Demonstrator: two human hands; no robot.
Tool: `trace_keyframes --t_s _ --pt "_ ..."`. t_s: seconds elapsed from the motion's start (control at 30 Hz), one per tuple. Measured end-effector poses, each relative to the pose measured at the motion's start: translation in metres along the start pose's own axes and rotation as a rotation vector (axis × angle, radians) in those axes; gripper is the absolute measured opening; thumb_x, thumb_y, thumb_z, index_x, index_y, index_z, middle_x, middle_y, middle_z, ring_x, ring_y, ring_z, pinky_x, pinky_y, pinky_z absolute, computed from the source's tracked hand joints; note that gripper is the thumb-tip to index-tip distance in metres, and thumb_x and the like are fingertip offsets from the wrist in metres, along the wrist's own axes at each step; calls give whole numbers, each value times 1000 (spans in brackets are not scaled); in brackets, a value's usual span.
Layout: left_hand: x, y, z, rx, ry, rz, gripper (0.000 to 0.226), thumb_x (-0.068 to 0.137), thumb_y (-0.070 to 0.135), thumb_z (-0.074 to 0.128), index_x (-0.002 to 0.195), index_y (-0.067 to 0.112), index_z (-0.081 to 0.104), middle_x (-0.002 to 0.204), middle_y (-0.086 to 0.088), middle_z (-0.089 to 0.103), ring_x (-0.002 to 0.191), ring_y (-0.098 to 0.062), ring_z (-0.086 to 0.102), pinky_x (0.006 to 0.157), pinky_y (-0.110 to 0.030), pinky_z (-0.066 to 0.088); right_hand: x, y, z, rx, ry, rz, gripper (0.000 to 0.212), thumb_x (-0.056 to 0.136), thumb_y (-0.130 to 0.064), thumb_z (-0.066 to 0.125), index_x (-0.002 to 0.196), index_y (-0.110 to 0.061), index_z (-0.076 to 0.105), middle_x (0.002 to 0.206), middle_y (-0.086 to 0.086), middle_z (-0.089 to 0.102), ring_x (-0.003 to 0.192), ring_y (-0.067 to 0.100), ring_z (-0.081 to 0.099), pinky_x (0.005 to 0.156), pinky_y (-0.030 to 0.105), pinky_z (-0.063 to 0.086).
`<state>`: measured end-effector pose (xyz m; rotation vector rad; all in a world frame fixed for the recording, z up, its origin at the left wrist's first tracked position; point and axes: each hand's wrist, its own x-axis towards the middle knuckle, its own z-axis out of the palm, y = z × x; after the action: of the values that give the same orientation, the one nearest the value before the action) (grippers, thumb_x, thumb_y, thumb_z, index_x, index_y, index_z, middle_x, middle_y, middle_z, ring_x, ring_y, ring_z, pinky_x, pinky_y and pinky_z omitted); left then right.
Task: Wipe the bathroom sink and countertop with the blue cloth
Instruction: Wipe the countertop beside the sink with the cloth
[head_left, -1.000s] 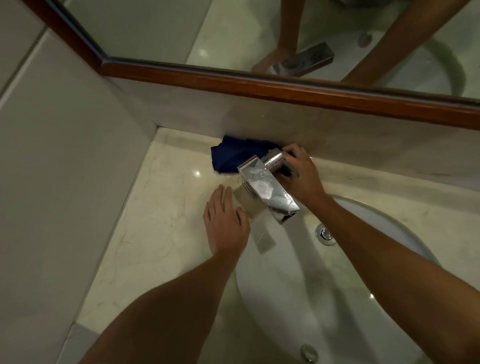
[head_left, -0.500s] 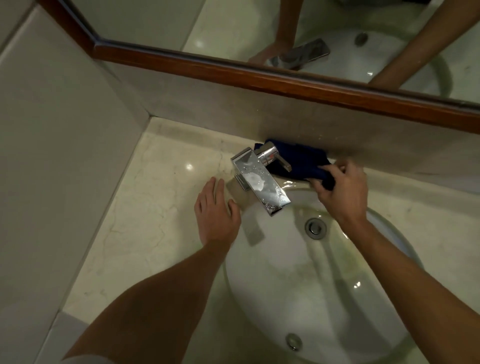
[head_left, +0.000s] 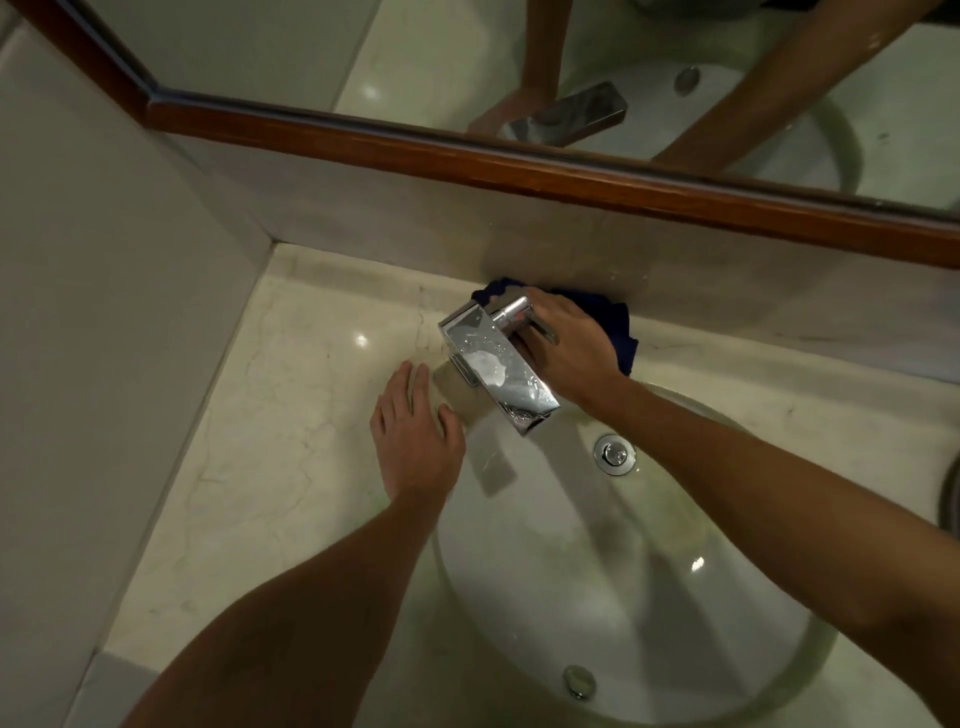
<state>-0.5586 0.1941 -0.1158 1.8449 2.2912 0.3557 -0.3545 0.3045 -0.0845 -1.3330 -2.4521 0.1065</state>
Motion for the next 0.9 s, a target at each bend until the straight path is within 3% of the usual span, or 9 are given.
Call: trace_keyframes --t_s 0.17,0.3,0.6,0.77,0.9 --pt "-1 0 -3 -53 19 7 57 97 31 45 151 12 44 157 -9 40 145 -24 36 119 -43 30 -7 13 7 72 42 128 37 90 -21 72 124 -9 68 124 8 70 110 27 67 90 39 56" --pt "-1 -1 -3 -67 34 6 56 96 29 46 149 11 45 156 -9 41 145 -25 36 119 -45 30 -44 46 -8 47 -28 108 43 99 -26 58 141 -18 59 141 4 62 124 25 61 97 41 51" --pt "1 -3 -3 -60 62 28 55 94 27 45 145 7 49 153 -12 45 142 -29 40 115 -47 34 -179 133 -75 45 37 340 45 102 -35 53 143 -15 59 141 10 62 126 29 60 103 41 48" --pt "1 -4 -1 -21 51 22 56 96 29 42 149 9 45 156 -11 41 144 -27 37 116 -44 32 -175 120 -68 17 32 443 48 102 -38 50 142 -15 60 140 12 62 122 34 60 102 44 48" --pt "2 -4 1 -2 43 8 57 96 28 43 149 11 44 156 -10 41 144 -26 37 117 -41 30 -128 87 -48 62 37 353 44 102 -35 53 142 -19 60 142 6 62 123 29 60 102 40 48"
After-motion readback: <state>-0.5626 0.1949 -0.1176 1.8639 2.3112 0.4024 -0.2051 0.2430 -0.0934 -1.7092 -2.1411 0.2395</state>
